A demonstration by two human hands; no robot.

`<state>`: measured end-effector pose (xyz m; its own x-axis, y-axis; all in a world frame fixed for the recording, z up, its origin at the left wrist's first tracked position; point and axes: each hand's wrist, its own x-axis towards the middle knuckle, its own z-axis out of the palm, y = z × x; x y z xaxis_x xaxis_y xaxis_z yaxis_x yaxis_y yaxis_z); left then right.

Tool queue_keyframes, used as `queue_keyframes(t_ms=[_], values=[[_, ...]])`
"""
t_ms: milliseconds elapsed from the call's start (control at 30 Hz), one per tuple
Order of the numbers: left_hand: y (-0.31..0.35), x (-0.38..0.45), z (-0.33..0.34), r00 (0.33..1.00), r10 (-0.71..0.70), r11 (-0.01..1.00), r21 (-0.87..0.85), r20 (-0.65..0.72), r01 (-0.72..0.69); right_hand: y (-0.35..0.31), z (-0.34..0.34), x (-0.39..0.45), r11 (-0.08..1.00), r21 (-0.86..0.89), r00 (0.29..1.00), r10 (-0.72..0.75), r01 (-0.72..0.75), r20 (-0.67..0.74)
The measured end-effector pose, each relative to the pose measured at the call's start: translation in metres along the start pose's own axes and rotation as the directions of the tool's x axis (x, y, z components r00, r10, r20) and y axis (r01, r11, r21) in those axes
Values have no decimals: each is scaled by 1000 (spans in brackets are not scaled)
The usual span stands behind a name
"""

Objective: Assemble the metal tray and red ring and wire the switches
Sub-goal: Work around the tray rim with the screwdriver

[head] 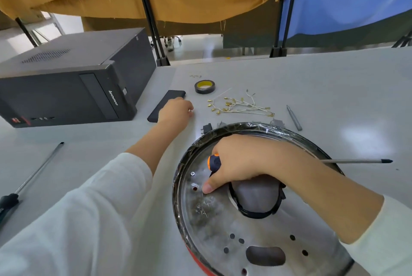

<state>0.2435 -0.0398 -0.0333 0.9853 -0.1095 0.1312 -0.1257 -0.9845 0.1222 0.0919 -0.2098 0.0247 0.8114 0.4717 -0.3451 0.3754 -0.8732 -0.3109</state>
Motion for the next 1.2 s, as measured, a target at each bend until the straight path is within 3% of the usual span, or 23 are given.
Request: queue_keyframes(t_ms=[167, 267, 333, 433, 467, 633, 933, 1200], values=[[2, 0, 2, 996, 14, 1000, -16, -84, -15, -1, 1, -1, 1000, 23, 1000, 5, -5, -17], [9, -14, -12, 978, -2, 966, -255, -208, -53, -3, -2, -5, 999, 41, 1000, -8, 8, -5], [20, -38, -33, 957, -81, 843, -531, -278, -82, -6, -5, -10, 999, 34, 998, -27, 28, -49], [28, -92, -66, 967, -135, 502, -856, -218, -123, -10, -16, -20, 994, 102, 969, -18, 44, -245], [29, -113, -73, 976, -106, 427, -895, -193, -131, -11, -20, -25, 991, 119, 948, -16, 56, -318], [25, -191, -79, 984, -50, 257, -955, -168, -150, -18, -23, -52, 988, -60, 816, -149, 139, -558], [21, -223, -55, 996, -21, 182, -980, -89, -84, -39, -1, -72, 950, -198, 741, -313, 242, -594], [24, -224, -48, 995, -6, 192, -977, -100, -97, -37, 3, -74, 933, -241, 736, -358, 266, -575]])
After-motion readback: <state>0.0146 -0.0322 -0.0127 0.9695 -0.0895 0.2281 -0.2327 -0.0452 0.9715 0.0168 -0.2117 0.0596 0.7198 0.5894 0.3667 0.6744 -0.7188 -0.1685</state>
